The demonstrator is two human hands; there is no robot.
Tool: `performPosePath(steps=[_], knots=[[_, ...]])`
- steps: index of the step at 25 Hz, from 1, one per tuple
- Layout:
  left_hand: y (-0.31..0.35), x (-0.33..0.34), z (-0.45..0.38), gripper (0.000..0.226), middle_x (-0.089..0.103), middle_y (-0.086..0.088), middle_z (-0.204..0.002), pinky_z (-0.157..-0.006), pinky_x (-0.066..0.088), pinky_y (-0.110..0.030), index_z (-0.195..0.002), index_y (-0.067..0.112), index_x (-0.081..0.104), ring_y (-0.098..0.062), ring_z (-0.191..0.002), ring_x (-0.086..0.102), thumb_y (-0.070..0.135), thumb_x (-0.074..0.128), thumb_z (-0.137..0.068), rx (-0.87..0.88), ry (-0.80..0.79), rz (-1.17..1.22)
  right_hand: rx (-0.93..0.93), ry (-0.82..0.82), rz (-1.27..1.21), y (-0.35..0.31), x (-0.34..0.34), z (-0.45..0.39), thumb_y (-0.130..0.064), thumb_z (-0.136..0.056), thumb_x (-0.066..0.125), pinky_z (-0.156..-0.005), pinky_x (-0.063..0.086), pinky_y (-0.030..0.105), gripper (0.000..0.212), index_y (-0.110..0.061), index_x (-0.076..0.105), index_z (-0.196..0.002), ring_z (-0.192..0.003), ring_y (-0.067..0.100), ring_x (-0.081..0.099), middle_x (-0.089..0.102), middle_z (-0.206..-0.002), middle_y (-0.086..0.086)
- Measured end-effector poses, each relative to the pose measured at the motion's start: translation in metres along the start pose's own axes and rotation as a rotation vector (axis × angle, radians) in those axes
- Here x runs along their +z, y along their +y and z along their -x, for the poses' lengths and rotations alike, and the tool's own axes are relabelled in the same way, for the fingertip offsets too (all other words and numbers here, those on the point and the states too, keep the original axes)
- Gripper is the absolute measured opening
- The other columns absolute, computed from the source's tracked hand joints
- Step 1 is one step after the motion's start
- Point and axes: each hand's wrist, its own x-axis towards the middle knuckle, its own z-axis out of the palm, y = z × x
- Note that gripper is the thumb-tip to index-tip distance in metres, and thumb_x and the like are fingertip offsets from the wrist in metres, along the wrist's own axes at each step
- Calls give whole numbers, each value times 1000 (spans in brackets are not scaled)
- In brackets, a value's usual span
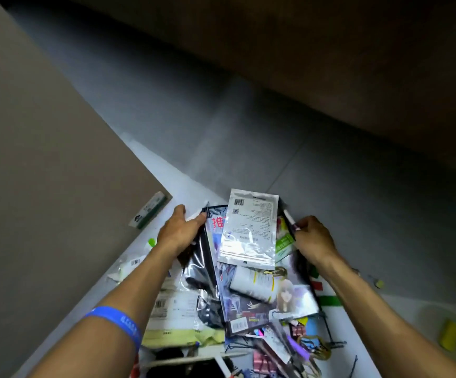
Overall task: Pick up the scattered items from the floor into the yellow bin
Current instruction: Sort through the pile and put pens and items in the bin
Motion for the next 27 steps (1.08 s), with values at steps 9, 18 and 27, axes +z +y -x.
performPosePath(steps=[9, 18, 27], knots=[[-3, -8, -2, 25, 70, -3, -81, -56, 49, -27, -90, 11, 70, -16, -63, 59, 35, 74, -84, -98, -244, 387, 60, -57, -329, 5, 3, 18, -5, -88, 46, -82, 55, 42, 22, -13, 65, -94, -89, 31, 66, 71, -97, 12], [8, -20, 34, 23, 63, 0, -86, -71, 53, -37, -99, 18, 56, -18, -77, 60, 32, 39, -103, 181, 372, 553, -345, 141, -17, 2, 12, 65, -11, -96, 45, -53, 41, 29, 13, -17, 57, -95, -65, 18, 56, 61, -83, 4], [37, 76, 140, 7, 68, -7, -84, -63, 40, -31, -85, 16, 63, -29, -81, 62, 20, 59, -89, 367, 96, 158, -145, 262, -93, 79, -41, 133, -15, -83, 63, -60, 45, 26, 17, -20, 67, -100, -72, 20, 63, 68, -85, 3]])
